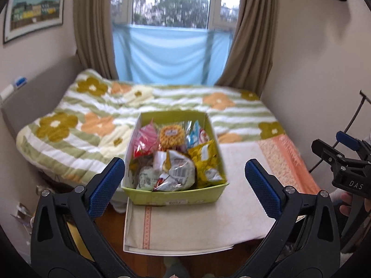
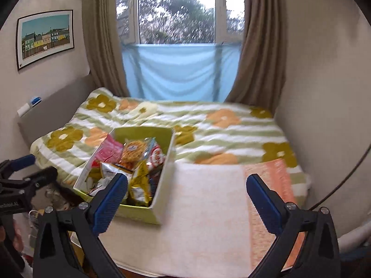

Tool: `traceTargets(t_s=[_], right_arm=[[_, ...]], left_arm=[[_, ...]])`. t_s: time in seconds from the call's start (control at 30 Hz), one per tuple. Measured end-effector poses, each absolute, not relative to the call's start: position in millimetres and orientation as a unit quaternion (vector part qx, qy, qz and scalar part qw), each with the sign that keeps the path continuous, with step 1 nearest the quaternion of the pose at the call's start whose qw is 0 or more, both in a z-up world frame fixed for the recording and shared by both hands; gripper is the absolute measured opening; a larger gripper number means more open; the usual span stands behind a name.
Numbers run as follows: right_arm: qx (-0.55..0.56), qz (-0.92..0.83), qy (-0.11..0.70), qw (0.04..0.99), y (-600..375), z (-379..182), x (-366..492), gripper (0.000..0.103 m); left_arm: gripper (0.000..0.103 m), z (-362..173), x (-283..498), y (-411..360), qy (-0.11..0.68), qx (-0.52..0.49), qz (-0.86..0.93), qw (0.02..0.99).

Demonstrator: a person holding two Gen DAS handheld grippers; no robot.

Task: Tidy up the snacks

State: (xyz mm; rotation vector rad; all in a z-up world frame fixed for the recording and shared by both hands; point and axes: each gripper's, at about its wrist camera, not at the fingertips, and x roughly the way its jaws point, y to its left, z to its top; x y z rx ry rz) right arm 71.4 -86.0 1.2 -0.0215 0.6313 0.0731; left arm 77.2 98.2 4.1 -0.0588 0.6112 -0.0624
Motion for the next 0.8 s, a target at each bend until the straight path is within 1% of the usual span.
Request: traceTargets(t_s=[0.1,0.2,0.4,0.8], right_arm=[[-0.017,0.014,0.289,0.957,-98.6,19.4,41.2,0.102],[-0.016,0.004,0.279,0.960,-108.1,25.8,18.1,0.102],[0.004,-0.007,0.276,0.961,-123.1,22.7,-14.4,0.102],[0.014,-0.006,0.265,0.964,-130.1,21.1,-32.4,0.102]], left_arm=[[0.103,15.1,50.2,87.8,0.273,-0.028,-0.031,0.961],[0.103,19.5,25.8,81.4,0.256,-0.034,-0.040,0.965],[0.103,20.1,3.5,69.9,0.254,-0.023,-0.036,0.966],[0.103,22.5,-13.4,57.1,0.250,-0.016,-0.036,0.967]])
